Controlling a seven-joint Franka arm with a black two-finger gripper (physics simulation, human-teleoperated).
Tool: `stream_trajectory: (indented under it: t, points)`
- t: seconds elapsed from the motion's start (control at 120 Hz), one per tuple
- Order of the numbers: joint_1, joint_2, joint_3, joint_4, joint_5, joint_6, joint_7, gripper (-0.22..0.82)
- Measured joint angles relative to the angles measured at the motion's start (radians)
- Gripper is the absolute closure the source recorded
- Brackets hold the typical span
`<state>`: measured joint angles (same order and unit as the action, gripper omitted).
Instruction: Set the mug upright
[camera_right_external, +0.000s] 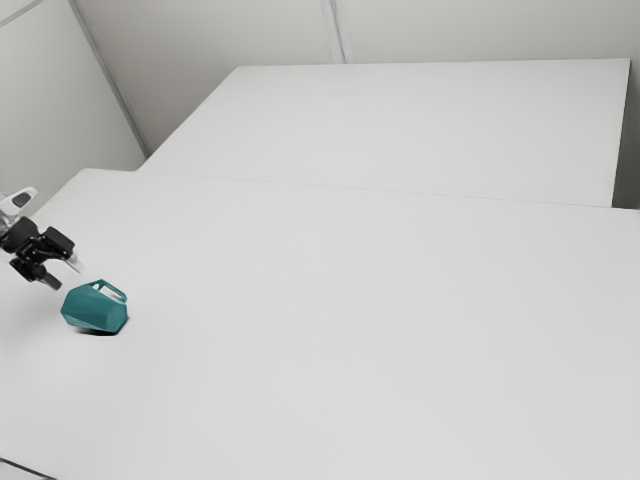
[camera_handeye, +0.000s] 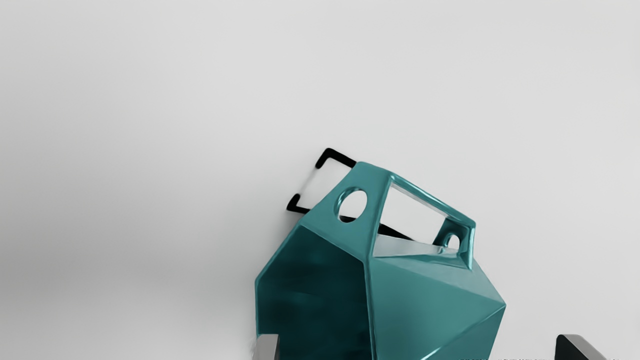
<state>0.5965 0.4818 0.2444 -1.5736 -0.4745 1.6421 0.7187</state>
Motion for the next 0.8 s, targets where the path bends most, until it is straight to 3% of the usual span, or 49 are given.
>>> stream_trajectory:
  t: [0.617,0.8]
  points:
    - [0.02,0.023,0.017,-0.07,-0.097,-0.084,0.176,0.01]
    - [0.012,0.022,0.012,-0.07,-0.097,-0.077,0.202,0.32]
